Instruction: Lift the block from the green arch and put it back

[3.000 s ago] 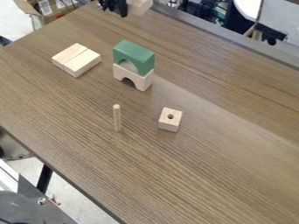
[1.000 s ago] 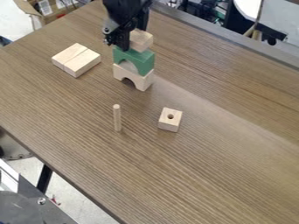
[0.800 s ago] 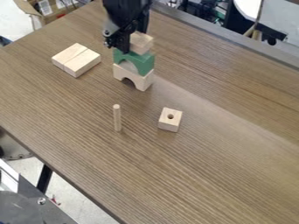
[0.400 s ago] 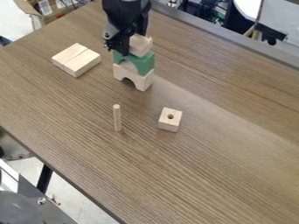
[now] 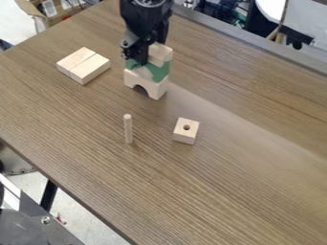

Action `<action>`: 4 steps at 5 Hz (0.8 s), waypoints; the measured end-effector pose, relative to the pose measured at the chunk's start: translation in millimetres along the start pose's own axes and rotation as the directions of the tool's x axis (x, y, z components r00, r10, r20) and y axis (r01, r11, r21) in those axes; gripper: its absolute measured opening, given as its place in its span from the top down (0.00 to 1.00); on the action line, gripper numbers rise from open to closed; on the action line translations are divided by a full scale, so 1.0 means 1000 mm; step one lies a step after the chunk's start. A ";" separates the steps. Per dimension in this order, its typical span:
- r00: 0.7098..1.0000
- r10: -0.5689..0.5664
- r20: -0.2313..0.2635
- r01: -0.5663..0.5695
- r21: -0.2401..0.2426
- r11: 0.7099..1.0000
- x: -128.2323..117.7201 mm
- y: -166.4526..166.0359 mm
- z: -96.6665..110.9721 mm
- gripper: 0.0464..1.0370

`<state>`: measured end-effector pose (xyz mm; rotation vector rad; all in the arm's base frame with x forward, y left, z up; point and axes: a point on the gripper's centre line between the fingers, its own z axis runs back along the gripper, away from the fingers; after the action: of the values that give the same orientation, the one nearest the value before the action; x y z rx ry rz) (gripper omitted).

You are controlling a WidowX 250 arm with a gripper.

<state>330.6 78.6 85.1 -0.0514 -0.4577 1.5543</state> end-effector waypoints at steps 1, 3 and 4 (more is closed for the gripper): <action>1.000 -0.024 0.010 0.023 0.005 1.000 -0.005 -0.002 -0.002 0.41; 1.000 -0.013 0.019 0.013 0.015 1.000 -0.005 -0.004 0.000 0.03; 1.000 -0.006 0.015 0.006 0.017 1.000 -0.005 -0.005 0.002 0.04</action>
<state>334.9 73.5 87.0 -0.0253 -0.4559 1.5535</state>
